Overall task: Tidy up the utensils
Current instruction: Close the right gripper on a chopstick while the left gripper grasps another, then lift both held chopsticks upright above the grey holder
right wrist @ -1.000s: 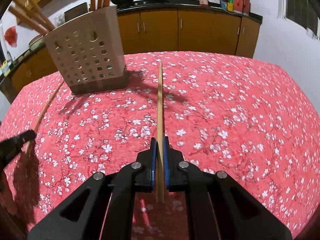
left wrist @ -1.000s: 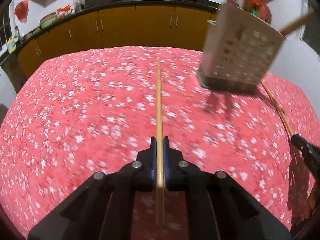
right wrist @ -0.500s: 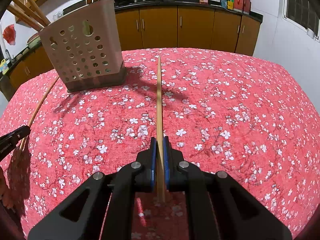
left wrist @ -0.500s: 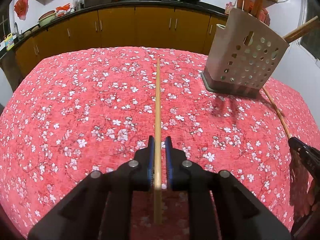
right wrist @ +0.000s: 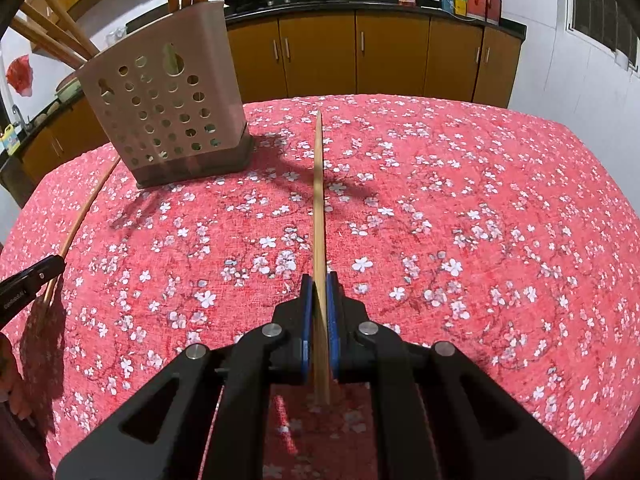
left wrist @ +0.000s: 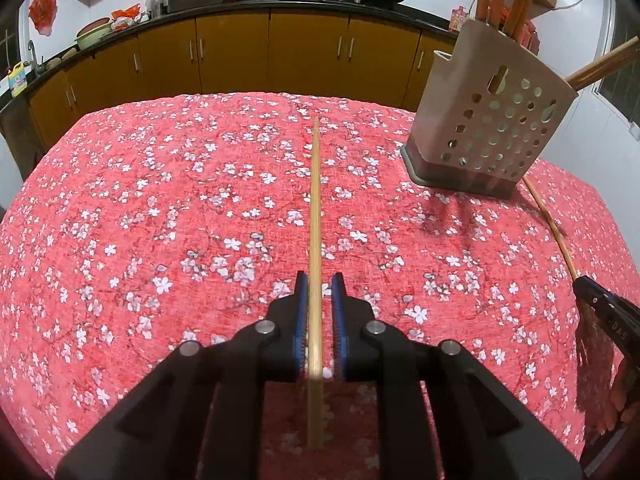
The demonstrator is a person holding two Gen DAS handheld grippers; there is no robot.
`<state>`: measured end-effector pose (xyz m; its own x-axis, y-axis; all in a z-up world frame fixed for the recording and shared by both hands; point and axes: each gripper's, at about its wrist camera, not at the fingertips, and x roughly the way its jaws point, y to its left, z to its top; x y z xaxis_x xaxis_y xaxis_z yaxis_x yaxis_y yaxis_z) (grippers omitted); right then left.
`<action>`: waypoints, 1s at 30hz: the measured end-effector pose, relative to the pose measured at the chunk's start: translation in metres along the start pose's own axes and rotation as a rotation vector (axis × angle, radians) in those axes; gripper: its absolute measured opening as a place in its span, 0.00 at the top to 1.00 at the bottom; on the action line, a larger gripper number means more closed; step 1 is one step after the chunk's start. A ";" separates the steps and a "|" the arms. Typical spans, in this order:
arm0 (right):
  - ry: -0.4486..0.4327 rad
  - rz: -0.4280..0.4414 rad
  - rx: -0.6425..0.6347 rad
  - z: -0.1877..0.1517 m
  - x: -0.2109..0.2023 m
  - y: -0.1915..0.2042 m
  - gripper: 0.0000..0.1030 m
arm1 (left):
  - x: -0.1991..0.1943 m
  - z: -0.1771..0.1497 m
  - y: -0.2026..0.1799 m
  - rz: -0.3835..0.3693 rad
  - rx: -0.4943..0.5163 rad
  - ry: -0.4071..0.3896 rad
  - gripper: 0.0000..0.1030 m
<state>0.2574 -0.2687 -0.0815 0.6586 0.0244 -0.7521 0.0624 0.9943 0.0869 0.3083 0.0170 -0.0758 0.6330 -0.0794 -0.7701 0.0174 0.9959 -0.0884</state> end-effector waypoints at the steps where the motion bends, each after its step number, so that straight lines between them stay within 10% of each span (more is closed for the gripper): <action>1: 0.000 0.000 0.000 0.000 0.000 0.000 0.92 | 0.000 0.000 0.000 0.001 0.000 0.000 0.86; 30: -0.005 0.023 0.005 -0.001 -0.006 -0.003 0.93 | -0.005 -0.007 -0.008 0.034 0.069 0.012 0.92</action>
<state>0.2524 -0.2716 -0.0777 0.6635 0.0465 -0.7467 0.0509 0.9929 0.1071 0.2993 0.0089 -0.0753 0.6249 -0.0456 -0.7793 0.0494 0.9986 -0.0188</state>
